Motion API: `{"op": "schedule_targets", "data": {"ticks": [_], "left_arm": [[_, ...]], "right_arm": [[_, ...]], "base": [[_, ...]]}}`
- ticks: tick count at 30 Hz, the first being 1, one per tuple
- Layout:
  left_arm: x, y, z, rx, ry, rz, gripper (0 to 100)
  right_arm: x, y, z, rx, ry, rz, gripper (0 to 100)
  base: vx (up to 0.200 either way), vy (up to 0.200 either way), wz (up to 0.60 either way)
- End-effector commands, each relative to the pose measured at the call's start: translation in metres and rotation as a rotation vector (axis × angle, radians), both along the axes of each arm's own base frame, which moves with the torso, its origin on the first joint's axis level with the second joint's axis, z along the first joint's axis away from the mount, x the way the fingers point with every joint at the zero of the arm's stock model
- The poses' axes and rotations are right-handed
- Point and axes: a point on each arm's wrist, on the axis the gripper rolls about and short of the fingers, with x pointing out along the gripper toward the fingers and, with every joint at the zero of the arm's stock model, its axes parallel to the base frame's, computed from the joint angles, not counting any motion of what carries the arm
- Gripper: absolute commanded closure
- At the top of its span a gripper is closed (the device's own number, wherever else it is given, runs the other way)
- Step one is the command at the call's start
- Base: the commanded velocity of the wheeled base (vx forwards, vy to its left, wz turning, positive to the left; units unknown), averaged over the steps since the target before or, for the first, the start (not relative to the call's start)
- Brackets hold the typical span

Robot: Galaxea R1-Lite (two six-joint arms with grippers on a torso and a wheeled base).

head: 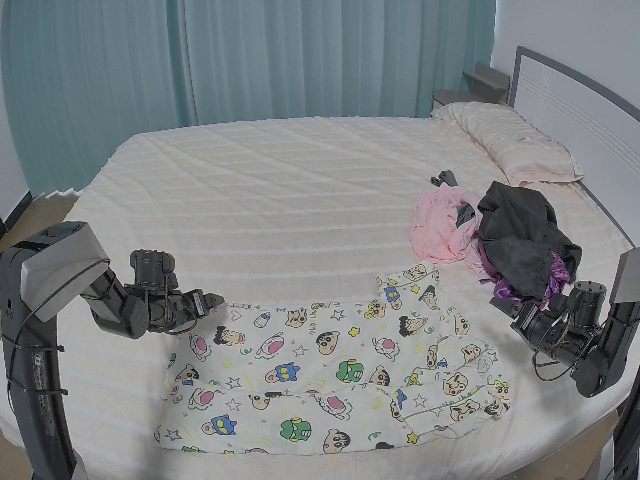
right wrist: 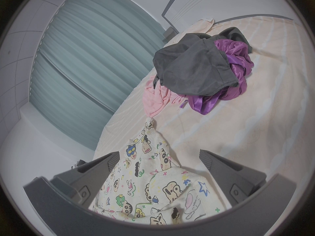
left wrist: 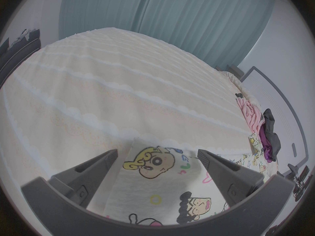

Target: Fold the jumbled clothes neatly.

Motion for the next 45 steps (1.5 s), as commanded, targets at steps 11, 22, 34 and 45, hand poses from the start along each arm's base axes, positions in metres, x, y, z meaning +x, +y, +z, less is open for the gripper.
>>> {"op": "schedule_targets", "data": {"ticks": [11, 22, 34, 45], "left_arm": [[0.002, -0.003, -0.004, -0.010, 0.009, -0.001, 100], [-0.002, -0.005, 0.040, -0.083, -0.077, 0.055, 100], [-0.007, -0.010, 0.047, -0.067, -0.061, 0.103, 100], [-0.021, -0.011, 0.047, -0.103, -0.012, 0.131, 100]], "right_arm": [[0.002, 0.007, -0.006, -0.002, 0.022, 0.025, 0], [0.076, 0.043, 0.013, -0.010, 0.059, 0.117, 0], [0.146, 0.078, -0.016, -0.130, 0.146, 0.165, 0], [0.176, 0.101, -0.034, -0.305, 0.159, 0.198, 0]], "base": [[0.000, 0.000, 0.00], [0.000, 0.000, 0.00], [0.000, 0.000, 0.00], [0.000, 0.000, 0.00]]}}
